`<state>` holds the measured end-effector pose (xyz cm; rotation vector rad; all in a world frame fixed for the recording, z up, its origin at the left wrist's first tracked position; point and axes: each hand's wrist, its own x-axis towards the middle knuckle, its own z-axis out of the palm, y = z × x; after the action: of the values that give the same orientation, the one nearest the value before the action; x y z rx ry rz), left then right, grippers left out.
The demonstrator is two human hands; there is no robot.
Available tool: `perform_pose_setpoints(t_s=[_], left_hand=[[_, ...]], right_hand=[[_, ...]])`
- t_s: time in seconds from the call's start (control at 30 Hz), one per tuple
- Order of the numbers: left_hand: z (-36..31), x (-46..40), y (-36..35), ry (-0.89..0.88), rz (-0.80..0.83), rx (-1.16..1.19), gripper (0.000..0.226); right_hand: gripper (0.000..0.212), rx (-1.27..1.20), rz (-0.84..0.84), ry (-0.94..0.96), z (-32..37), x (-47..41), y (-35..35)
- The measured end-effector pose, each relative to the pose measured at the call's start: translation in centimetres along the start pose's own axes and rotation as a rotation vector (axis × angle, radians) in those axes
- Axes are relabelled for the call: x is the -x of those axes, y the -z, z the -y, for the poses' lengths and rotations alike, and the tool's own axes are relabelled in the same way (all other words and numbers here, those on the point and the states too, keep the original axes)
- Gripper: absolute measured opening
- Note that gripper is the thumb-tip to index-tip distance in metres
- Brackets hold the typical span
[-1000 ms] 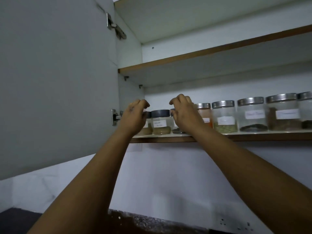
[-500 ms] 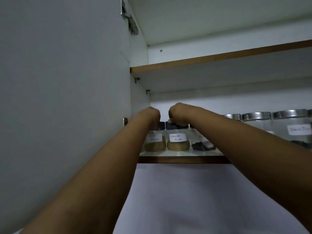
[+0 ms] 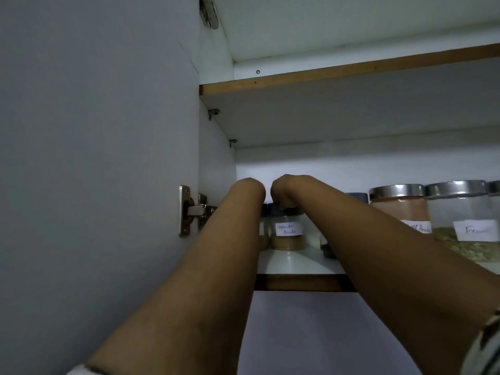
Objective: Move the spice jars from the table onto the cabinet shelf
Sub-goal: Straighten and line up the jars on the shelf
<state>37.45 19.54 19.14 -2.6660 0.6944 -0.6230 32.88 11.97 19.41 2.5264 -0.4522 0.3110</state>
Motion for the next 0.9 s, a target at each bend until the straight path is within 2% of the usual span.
perform_pose_setpoints(t_s=[0.07,0.23,0.4,0.57,0.77,0.83,0.9], left_hand=[[0.2,-1.1,-0.2,-0.023,0.007,-0.041,0.033],[1.3,-2.9,0.0,-0.043,0.065,-0.038,0.037],[1.8,-2.9,0.0,-0.06,0.086,-0.039,0.04],[1.8,-2.7,-0.4,-0.045,0.068,-0.041,0.036],[1.6,-2.9,-1.3,-0.019,0.022,0.145,0.038],[1.3,-2.3,-1.8,0.009,-0.064,0.297,0.05],[0.2,-1.4,-2.4,0.025,-0.14,0.517,0.072]], right_hand=[[0.032,-0.02,0.019,0.013,-0.5,-1.0,0.0],[0.033,-0.025,0.051,0.052,-0.5,-2.0,0.3],[0.031,-0.051,-0.063,0.021,-0.1,-1.5,-0.5],[0.033,-0.075,-0.077,0.048,-0.3,-1.3,-0.9],[0.04,-0.206,-0.128,0.06,-1.0,-0.8,-1.8],[0.045,-0.269,-0.166,0.078,-1.0,0.0,-1.3],[0.044,-0.384,-0.288,0.095,-0.8,1.2,-0.4]])
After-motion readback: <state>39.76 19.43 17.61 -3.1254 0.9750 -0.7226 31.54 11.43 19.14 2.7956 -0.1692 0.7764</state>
